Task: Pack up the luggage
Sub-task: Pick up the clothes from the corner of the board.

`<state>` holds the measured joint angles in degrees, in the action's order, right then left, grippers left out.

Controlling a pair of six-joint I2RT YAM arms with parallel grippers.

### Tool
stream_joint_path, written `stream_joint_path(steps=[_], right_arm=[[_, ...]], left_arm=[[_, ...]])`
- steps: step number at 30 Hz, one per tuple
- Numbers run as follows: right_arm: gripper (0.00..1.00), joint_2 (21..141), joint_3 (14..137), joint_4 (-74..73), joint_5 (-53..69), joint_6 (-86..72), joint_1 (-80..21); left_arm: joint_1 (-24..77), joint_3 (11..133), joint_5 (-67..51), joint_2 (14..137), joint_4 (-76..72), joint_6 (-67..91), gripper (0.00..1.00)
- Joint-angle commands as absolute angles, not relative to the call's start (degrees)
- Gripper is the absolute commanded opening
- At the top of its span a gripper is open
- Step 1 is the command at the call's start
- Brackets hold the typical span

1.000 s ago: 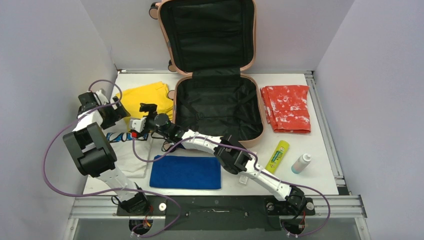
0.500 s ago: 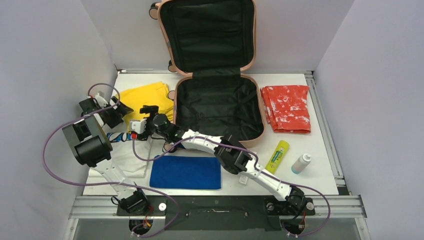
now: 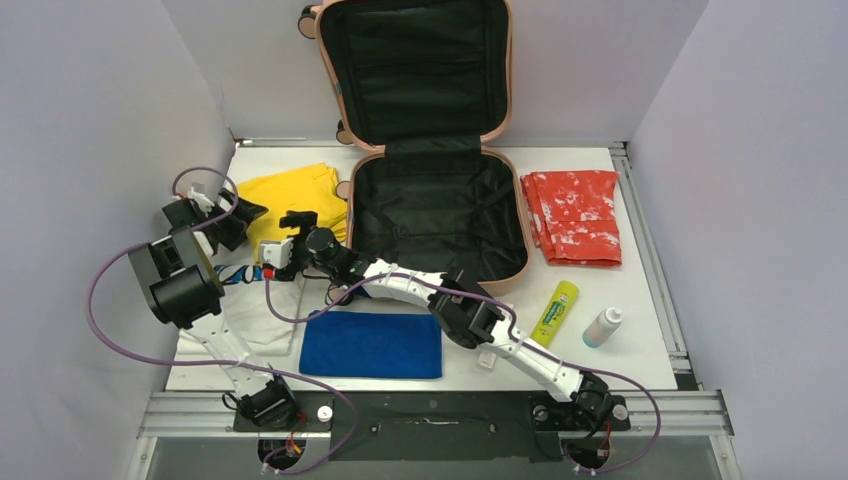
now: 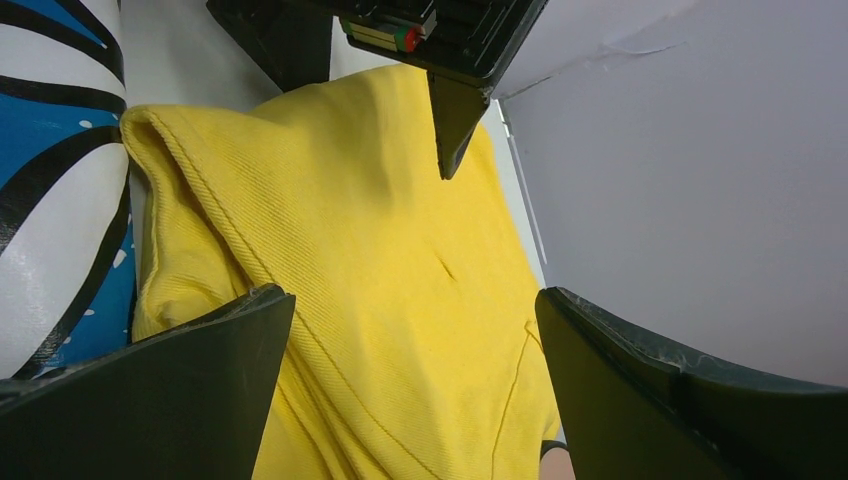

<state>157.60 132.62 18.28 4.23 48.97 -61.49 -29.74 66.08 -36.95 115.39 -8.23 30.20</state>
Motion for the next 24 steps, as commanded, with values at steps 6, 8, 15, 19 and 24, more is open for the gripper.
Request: stream_joint_path(steps=[6, 8, 15, 19, 24], right_arm=[[0.97, 153.35, 132.65, 17.92, 3.31, 49.33, -60.03], [0.98, 153.36, 132.94, 17.73, 3.08, 49.33, -59.96], [0.98, 152.91, 133.13, 17.52, 2.66, 50.55, -59.81], [0.99, 152.65, 133.58, 17.75, 2.65, 51.12, -59.93], [1.00, 151.65, 133.59, 18.90, 1.47, 55.03, -60.48]], left_arm=[[-27.78, 50.63, -42.81, 118.25, -39.48, 53.43, 0.87], [-27.35, 50.56, -42.95, 119.33, -40.44, 53.10, 0.85], [-27.34, 51.84, -45.33, 121.02, -43.32, 55.90, 0.42], [-27.66, 53.07, -45.45, 121.27, -42.88, 56.35, 0.03], [-27.77, 55.17, -44.68, 117.30, -40.57, 56.42, 0.00]])
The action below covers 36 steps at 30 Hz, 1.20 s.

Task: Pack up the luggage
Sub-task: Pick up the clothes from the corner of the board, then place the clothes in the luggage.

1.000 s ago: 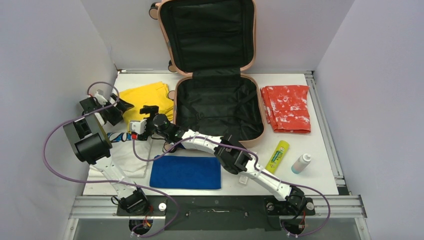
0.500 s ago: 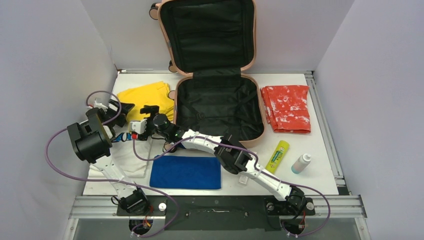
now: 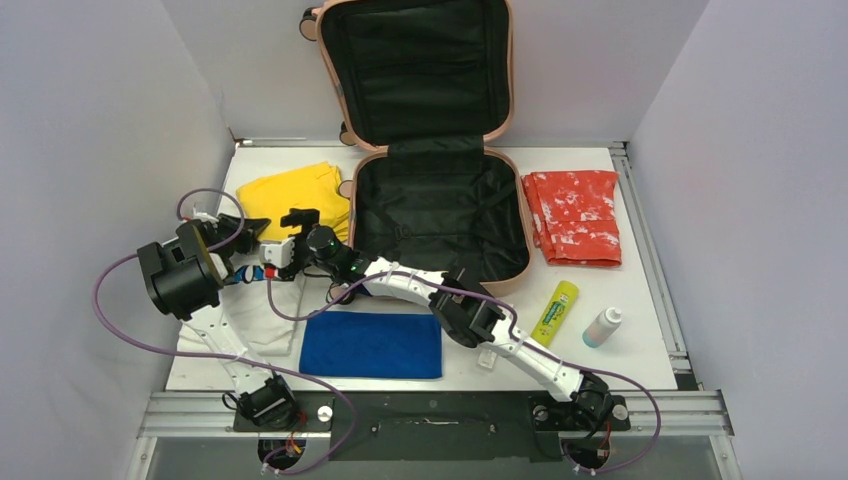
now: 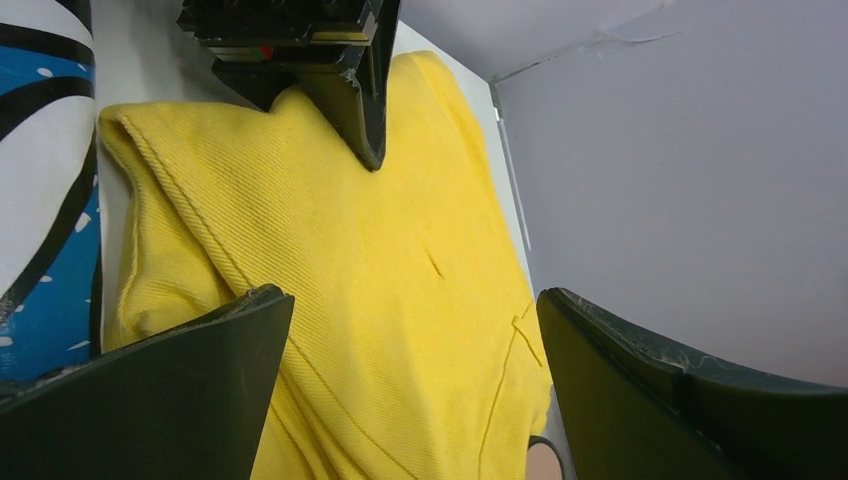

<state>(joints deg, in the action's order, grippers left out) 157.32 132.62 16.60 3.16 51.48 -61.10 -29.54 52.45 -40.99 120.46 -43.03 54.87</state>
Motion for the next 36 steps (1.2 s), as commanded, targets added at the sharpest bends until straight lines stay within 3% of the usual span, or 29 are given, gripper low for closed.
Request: stream_joint_path(steps=[1, 5, 11, 21, 26, 29, 36], right_arm=[[1.00, 151.37, 133.59, 19.51, 0.44, 56.58, -60.67], [0.90, 149.68, 133.33, 21.09, -2.95, 63.72, -61.35], [0.90, 144.89, 131.93, 18.22, -6.28, 69.20, -61.96], [0.90, 135.57, 134.55, -18.44, -5.94, 49.10, -59.74], [0.90, 128.64, 131.93, -30.12, -1.60, 32.95, -53.18], [0.90, 123.43, 127.41, -34.44, -1.30, 33.87, -50.55], [0.90, 111.51, 118.51, -37.22, 13.14, 26.43, -35.13]], left_arm=[[-27.80, 56.26, -44.27, 115.97, -38.54, 55.52, 0.00], [-27.70, 61.27, -41.01, 109.54, -27.51, 50.88, 0.00], [-26.14, 73.08, -34.27, 102.56, -8.23, 42.29, 0.00], [-18.57, 95.46, -23.70, 98.37, 16.80, 31.01, 0.00], [-11.53, 105.34, -20.43, 99.05, 27.31, 26.95, 0.00], [-5.85, 110.63, -17.61, 100.15, 33.14, 24.34, 0.00], [7.01, 126.86, -9.57, 106.21, 47.05, 18.66, 0.00]])
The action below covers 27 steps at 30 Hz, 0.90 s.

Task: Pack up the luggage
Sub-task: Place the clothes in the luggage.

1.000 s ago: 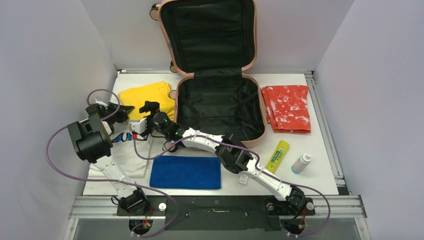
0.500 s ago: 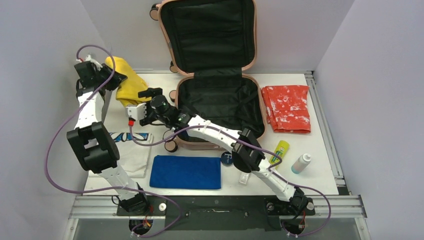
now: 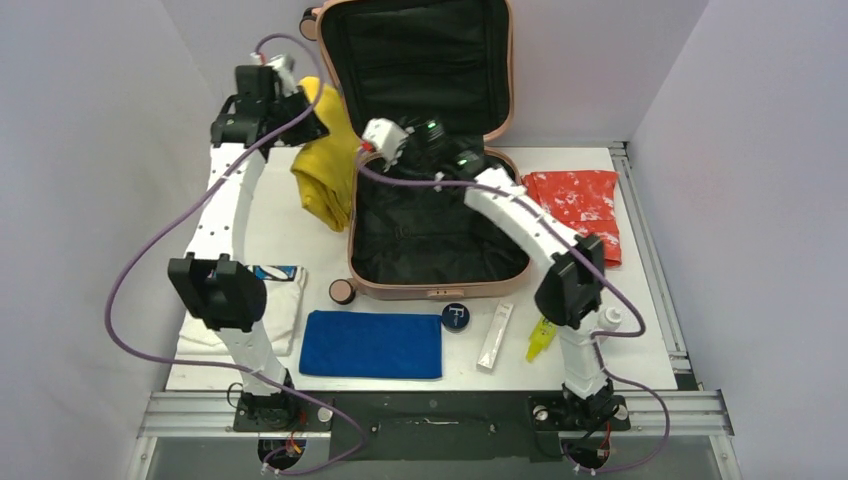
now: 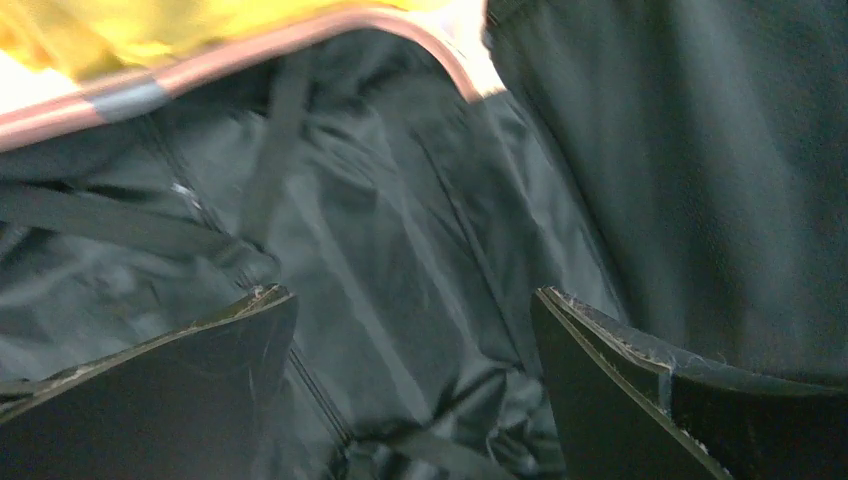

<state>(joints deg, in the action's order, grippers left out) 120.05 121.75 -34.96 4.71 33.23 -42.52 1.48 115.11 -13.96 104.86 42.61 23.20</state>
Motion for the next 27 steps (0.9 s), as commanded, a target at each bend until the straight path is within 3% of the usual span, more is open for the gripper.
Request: stream_joint_path(steps=[1, 10, 18, 27], right_arm=[[0.90, 109.69, 116.49, -36.17, 14.91, 25.64, -32.82], [0.90, 97.93, 97.95, -21.72, 25.23, 12.73, -12.97], [0.90, 89.43, 81.91, -13.90, 22.89, 11.06, -8.52], [0.90, 84.13, 73.96, -9.79, 20.91, 10.32, -7.51]], left_arm=[[8.98, 130.28, -8.14, 107.77, 49.41, 17.54, 0.00], [23.56, 140.85, 3.12, 116.55, 54.88, 9.15, 0.00], [29.17, 141.28, -2.05, 126.50, 53.67, 15.00, 0.00], [36.18, 146.93, -0.47, 140.13, 50.31, 22.18, 0.00]])
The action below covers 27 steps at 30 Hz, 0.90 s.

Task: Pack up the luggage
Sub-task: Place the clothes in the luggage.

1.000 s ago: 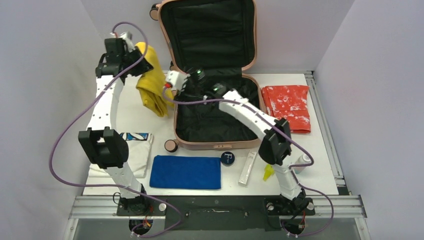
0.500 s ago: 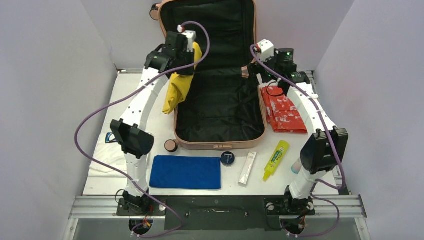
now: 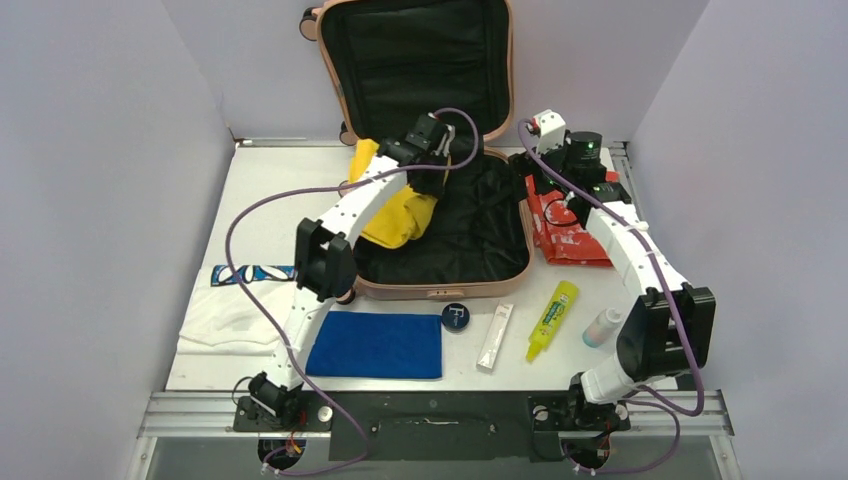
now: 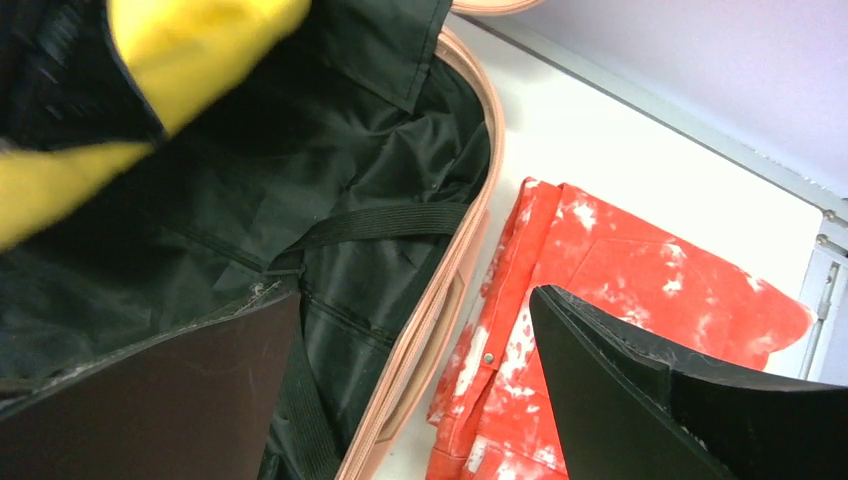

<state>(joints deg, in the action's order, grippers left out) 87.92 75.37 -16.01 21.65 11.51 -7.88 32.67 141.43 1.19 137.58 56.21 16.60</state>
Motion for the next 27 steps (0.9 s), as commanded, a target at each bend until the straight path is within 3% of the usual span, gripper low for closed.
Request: stream_joint_path(steps=[1, 8, 10, 12, 14, 15, 22, 27], right_arm=[[0.90, 83.85, 73.66, -9.51, 20.74, 10.18, -7.43], [0.90, 83.29, 71.28, -7.81, 20.48, 9.68, -7.47], [0.90, 83.55, 70.80, -7.56, 20.73, 9.72, -7.47], [0.90, 84.01, 70.75, -7.41, 20.98, 9.59, -7.47], [0.90, 84.48, 71.02, -7.31, 21.07, 9.45, -7.46], [0.90, 84.65, 71.16, -7.40, 21.16, 9.41, -7.47], [0.90, 84.75, 71.79, -9.08, 21.74, 10.73, -7.47], [0.90, 86.23, 72.31, -9.86, 24.87, 8.46, -7.47]], left_arm=[[36.69, 147.37, 0.66, 140.98, 49.78, 23.15, 0.00], [38.02, 145.37, 1.41, 143.15, 42.05, 30.46, 0.03], [38.41, 145.39, 1.21, 143.59, 40.12, 30.73, 0.25], [38.66, 144.95, 0.90, 143.62, 38.26, 31.23, 0.61], [38.55, 145.10, -0.37, 143.61, 36.78, 32.06, 0.83], [38.54, 145.45, -2.07, 143.61, 35.90, 32.34, 1.00], [34.02, 149.06, -12.84, 140.92, 33.62, 35.68, 0.96], [27.11, 142.20, -10.86, 133.94, 34.05, 27.72, 0.97]])
